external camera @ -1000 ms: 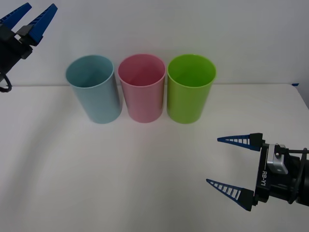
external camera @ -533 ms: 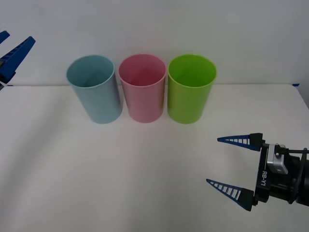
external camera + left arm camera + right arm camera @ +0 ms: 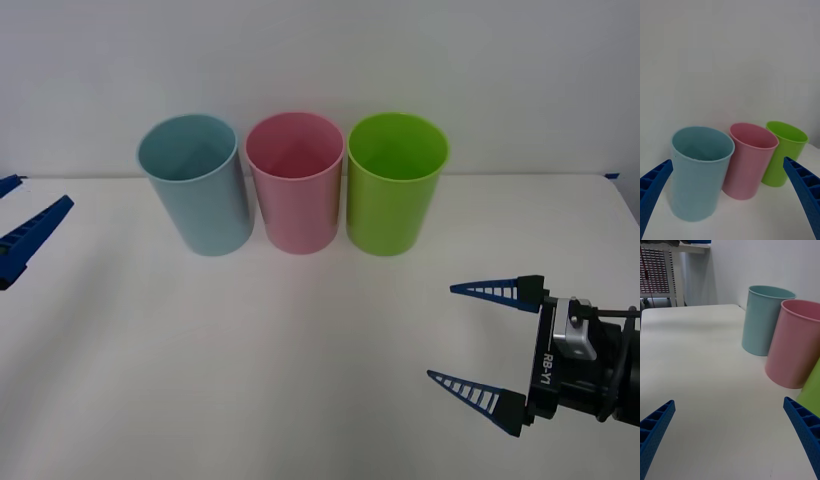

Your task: Put cans in the blue bin and PET bottles in the pink bin and trash in the green bin.

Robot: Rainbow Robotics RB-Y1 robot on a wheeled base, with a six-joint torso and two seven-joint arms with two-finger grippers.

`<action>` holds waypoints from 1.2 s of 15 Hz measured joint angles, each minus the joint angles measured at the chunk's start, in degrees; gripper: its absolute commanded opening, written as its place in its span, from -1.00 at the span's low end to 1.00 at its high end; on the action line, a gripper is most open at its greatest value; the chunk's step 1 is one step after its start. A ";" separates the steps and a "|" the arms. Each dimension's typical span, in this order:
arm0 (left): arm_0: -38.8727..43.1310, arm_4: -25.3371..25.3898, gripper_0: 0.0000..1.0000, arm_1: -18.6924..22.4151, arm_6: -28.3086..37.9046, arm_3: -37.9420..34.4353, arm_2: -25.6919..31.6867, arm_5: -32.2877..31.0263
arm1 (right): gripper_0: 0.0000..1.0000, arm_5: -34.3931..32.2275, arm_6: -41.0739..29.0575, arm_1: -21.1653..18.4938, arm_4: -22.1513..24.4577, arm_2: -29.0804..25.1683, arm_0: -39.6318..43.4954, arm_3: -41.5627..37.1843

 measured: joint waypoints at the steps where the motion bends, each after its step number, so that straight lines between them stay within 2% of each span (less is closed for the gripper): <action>1: 1.24 -1.06 1.00 -0.10 0.21 -0.02 0.00 -1.28 | 1.00 0.00 0.00 0.00 0.00 0.00 0.00 0.00; 4: 4.63 -5.70 1.00 -2.02 1.14 0.05 0.28 -5.54 | 1.00 0.00 0.00 0.00 0.00 0.00 0.00 0.00; 9: 7.50 -17.45 1.00 -9.67 3.80 -0.53 2.85 -13.50 | 1.00 0.00 0.00 0.00 0.00 0.00 0.00 0.00; 12: 10.19 -25.82 1.00 -14.67 7.98 -3.62 3.88 -16.21 | 1.00 0.00 0.00 0.00 0.00 0.00 0.00 0.00; 18: 13.99 -38.12 1.00 -22.06 8.69 -7.95 4.25 -19.39 | 1.00 0.00 0.00 0.00 0.00 0.00 0.00 0.00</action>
